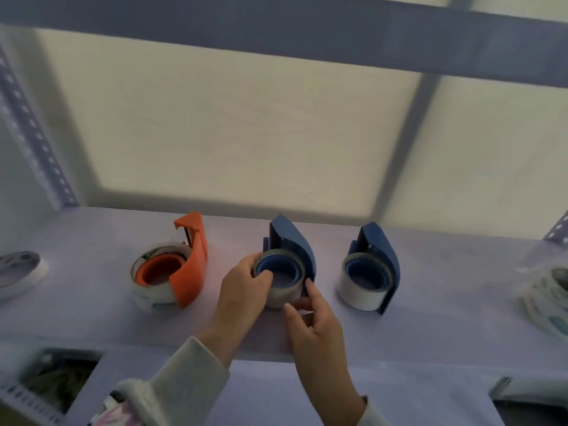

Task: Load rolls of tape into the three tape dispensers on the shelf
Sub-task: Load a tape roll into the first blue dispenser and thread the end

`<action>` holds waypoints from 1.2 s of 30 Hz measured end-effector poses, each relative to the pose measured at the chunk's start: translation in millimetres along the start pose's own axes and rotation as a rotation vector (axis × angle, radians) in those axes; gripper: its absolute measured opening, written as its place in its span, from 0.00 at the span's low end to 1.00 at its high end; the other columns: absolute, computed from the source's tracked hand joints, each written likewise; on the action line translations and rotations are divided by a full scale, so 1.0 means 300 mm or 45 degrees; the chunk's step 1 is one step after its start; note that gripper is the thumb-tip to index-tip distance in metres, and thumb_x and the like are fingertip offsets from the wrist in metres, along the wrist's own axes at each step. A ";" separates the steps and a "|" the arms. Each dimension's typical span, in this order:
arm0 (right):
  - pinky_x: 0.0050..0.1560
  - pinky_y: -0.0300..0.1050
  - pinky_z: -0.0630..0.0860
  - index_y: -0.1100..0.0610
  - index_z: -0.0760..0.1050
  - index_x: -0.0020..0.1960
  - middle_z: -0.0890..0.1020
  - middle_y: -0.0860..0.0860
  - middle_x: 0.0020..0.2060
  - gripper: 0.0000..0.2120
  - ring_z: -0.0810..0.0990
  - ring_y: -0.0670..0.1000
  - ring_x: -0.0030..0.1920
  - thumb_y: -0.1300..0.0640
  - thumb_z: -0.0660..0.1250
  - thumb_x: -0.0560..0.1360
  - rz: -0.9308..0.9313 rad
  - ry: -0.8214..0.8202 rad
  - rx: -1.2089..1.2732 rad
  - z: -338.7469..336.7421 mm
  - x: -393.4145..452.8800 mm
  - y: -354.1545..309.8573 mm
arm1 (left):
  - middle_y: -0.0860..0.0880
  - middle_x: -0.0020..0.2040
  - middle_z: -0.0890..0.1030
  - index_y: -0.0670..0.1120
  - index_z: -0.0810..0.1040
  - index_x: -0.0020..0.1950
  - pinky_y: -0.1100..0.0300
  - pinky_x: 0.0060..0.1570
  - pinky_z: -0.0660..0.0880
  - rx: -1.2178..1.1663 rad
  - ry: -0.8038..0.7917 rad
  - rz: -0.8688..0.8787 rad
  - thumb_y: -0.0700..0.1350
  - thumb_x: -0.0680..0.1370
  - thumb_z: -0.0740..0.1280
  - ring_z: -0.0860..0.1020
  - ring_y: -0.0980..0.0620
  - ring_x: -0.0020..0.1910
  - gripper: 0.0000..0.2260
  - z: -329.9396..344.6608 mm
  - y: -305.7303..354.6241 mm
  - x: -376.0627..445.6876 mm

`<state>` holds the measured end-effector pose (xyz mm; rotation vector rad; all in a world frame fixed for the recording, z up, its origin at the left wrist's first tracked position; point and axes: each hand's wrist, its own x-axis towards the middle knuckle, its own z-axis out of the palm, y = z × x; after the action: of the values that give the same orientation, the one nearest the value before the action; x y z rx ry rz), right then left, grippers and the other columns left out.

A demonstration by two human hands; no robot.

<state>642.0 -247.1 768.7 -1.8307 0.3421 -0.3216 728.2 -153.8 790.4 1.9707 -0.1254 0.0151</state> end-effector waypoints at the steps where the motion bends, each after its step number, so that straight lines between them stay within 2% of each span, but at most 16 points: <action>1: 0.41 0.33 0.75 0.45 0.64 0.70 0.77 0.46 0.47 0.24 0.78 0.42 0.42 0.57 0.65 0.78 0.008 0.007 -0.018 -0.014 0.007 0.005 | 0.53 0.50 0.77 0.47 0.75 0.63 0.74 0.37 0.69 -0.001 -0.010 0.000 0.37 0.76 0.62 0.75 0.58 0.46 0.16 0.004 0.000 -0.005; 4: 0.52 0.33 0.74 0.54 0.61 0.76 0.74 0.48 0.61 0.29 0.77 0.43 0.54 0.56 0.66 0.77 0.049 0.032 0.014 -0.051 0.031 0.023 | 0.54 0.49 0.79 0.47 0.77 0.61 0.75 0.38 0.69 -0.009 -0.022 0.012 0.36 0.75 0.63 0.77 0.58 0.47 0.16 0.012 -0.005 -0.019; 6: 0.63 0.38 0.71 0.55 0.59 0.76 0.72 0.48 0.69 0.30 0.72 0.44 0.65 0.58 0.66 0.77 0.065 0.026 0.092 -0.061 0.042 0.030 | 0.55 0.49 0.79 0.47 0.77 0.61 0.75 0.39 0.69 -0.032 -0.036 0.021 0.36 0.74 0.63 0.76 0.60 0.46 0.16 0.010 -0.012 -0.025; 8: 0.68 0.39 0.67 0.54 0.57 0.77 0.69 0.45 0.70 0.31 0.68 0.43 0.69 0.58 0.66 0.78 0.048 -0.010 0.142 -0.056 0.046 0.026 | 0.55 0.49 0.79 0.48 0.76 0.61 0.76 0.38 0.71 -0.061 -0.048 0.021 0.37 0.75 0.64 0.76 0.61 0.46 0.16 0.007 -0.020 -0.028; 11: 0.64 0.34 0.69 0.47 0.61 0.73 0.72 0.40 0.65 0.26 0.71 0.42 0.67 0.56 0.65 0.78 0.007 -0.071 0.112 -0.034 0.049 0.011 | 0.54 0.52 0.79 0.49 0.73 0.60 0.72 0.42 0.72 -0.181 -0.022 -0.033 0.44 0.77 0.65 0.77 0.60 0.47 0.11 -0.001 -0.032 -0.033; 13: 0.66 0.40 0.71 0.42 0.63 0.68 0.75 0.40 0.63 0.22 0.73 0.42 0.65 0.54 0.66 0.77 -0.048 -0.076 0.061 -0.019 0.044 0.006 | 0.53 0.52 0.81 0.53 0.74 0.54 0.65 0.48 0.75 -0.288 -0.037 -0.034 0.46 0.78 0.64 0.78 0.58 0.50 0.06 -0.010 -0.047 -0.032; 15: 0.69 0.44 0.70 0.45 0.62 0.72 0.73 0.41 0.65 0.26 0.71 0.40 0.66 0.52 0.66 0.77 -0.105 -0.049 0.030 -0.009 0.033 -0.002 | 0.56 0.49 0.82 0.58 0.76 0.50 0.61 0.52 0.76 -0.379 -0.076 0.017 0.45 0.79 0.63 0.80 0.57 0.52 0.07 -0.024 -0.051 -0.034; 16: 0.70 0.42 0.68 0.47 0.61 0.74 0.72 0.40 0.66 0.28 0.70 0.38 0.66 0.52 0.66 0.77 -0.133 -0.025 0.024 -0.008 0.027 -0.010 | 0.58 0.48 0.83 0.59 0.77 0.49 0.61 0.53 0.76 -0.442 -0.098 0.044 0.45 0.79 0.63 0.80 0.59 0.52 0.09 -0.034 -0.045 -0.036; 19: 0.68 0.35 0.65 0.41 0.60 0.72 0.69 0.35 0.66 0.26 0.66 0.31 0.66 0.53 0.66 0.77 -0.226 0.046 0.058 -0.008 0.012 -0.053 | 0.58 0.52 0.84 0.57 0.79 0.54 0.62 0.55 0.76 -0.602 -0.169 0.147 0.43 0.80 0.61 0.79 0.60 0.55 0.11 -0.060 -0.019 -0.037; 22: 0.67 0.34 0.66 0.45 0.64 0.73 0.71 0.38 0.67 0.27 0.68 0.37 0.68 0.50 0.65 0.75 -0.313 0.089 0.137 0.003 0.005 -0.086 | 0.48 0.62 0.78 0.50 0.77 0.62 0.57 0.62 0.74 -0.688 -0.125 0.211 0.45 0.79 0.62 0.77 0.56 0.61 0.13 -0.079 -0.003 -0.028; 25: 0.63 0.27 0.66 0.48 0.63 0.74 0.70 0.39 0.66 0.29 0.68 0.35 0.67 0.52 0.66 0.75 -0.395 0.099 0.225 0.027 -0.003 -0.130 | 0.47 0.63 0.75 0.49 0.73 0.67 0.65 0.57 0.74 -0.678 -0.115 0.287 0.46 0.79 0.61 0.76 0.58 0.60 0.16 -0.118 0.017 -0.032; 27: 0.60 0.25 0.67 0.50 0.61 0.75 0.69 0.42 0.67 0.28 0.69 0.35 0.65 0.58 0.66 0.77 -0.431 0.054 0.309 0.062 -0.006 -0.166 | 0.49 0.62 0.77 0.51 0.73 0.66 0.65 0.57 0.74 -0.717 -0.120 0.337 0.48 0.78 0.61 0.76 0.58 0.61 0.17 -0.164 0.027 -0.042; 30: 0.66 0.33 0.67 0.46 0.60 0.74 0.68 0.41 0.68 0.30 0.67 0.39 0.69 0.55 0.68 0.76 -0.481 -0.074 0.387 0.164 -0.014 -0.227 | 0.54 0.56 0.80 0.52 0.73 0.62 0.65 0.53 0.75 -0.790 0.024 0.390 0.50 0.76 0.62 0.78 0.58 0.58 0.15 -0.280 0.010 -0.053; 32: 0.69 0.37 0.65 0.42 0.60 0.72 0.69 0.38 0.68 0.30 0.66 0.40 0.71 0.51 0.67 0.73 -0.527 -0.147 0.396 0.252 -0.026 -0.262 | 0.49 0.57 0.80 0.47 0.73 0.62 0.57 0.54 0.77 -0.761 0.130 0.410 0.50 0.79 0.61 0.78 0.52 0.58 0.13 -0.378 -0.030 -0.048; 34: 0.67 0.38 0.67 0.41 0.61 0.70 0.70 0.42 0.68 0.28 0.68 0.41 0.69 0.54 0.67 0.73 -0.575 -0.201 0.386 0.346 -0.039 -0.294 | 0.47 0.59 0.79 0.45 0.72 0.62 0.55 0.53 0.78 -0.735 0.228 0.412 0.48 0.80 0.57 0.78 0.48 0.58 0.14 -0.479 -0.071 -0.046; 36: 0.64 0.38 0.70 0.41 0.63 0.69 0.71 0.45 0.67 0.28 0.71 0.44 0.67 0.57 0.66 0.73 -0.612 -0.281 0.383 0.453 -0.052 -0.327 | 0.46 0.60 0.79 0.44 0.73 0.62 0.56 0.56 0.76 -0.737 0.366 0.410 0.44 0.81 0.55 0.77 0.50 0.59 0.12 -0.591 -0.114 -0.043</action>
<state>687.1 -95.0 824.8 -1.6120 -0.2941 -0.4673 727.0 23.3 827.8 1.3374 -0.2291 0.4248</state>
